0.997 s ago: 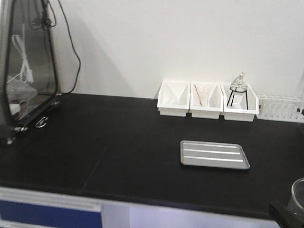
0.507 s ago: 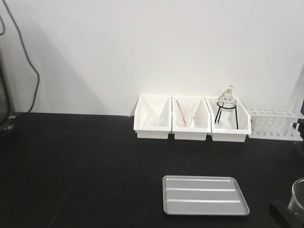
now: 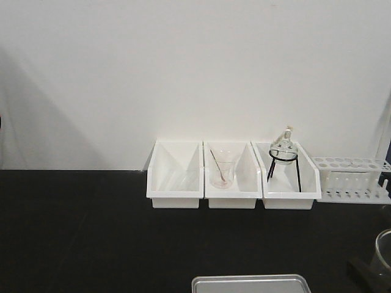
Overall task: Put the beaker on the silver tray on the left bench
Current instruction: 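Lower the held beaker toward the silver tray with the right gripper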
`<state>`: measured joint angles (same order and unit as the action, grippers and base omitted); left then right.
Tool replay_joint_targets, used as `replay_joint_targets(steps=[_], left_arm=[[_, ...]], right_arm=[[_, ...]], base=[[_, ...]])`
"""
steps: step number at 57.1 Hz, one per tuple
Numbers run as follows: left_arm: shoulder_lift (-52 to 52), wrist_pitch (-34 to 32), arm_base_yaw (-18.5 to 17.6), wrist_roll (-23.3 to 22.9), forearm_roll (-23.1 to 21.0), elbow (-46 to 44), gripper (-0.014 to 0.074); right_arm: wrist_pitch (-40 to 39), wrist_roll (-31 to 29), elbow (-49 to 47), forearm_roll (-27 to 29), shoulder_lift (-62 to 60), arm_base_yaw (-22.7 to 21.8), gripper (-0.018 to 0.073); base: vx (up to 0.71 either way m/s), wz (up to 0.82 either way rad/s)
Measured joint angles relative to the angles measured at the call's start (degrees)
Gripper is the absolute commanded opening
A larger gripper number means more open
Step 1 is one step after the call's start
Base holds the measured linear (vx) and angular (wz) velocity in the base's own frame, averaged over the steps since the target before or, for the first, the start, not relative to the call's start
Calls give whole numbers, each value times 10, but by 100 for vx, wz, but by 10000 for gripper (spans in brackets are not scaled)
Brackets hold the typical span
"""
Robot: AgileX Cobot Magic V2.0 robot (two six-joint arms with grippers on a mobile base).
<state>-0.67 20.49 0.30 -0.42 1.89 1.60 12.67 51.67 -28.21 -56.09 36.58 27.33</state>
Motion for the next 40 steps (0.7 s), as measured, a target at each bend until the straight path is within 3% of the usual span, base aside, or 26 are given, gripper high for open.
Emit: replay_joint_targets(steps=[40], left_arm=[[0, 0, 0, 0, 0, 0, 1]], right_arm=[[0, 0, 0, 0, 0, 0, -6]], base=[[6, 0]])
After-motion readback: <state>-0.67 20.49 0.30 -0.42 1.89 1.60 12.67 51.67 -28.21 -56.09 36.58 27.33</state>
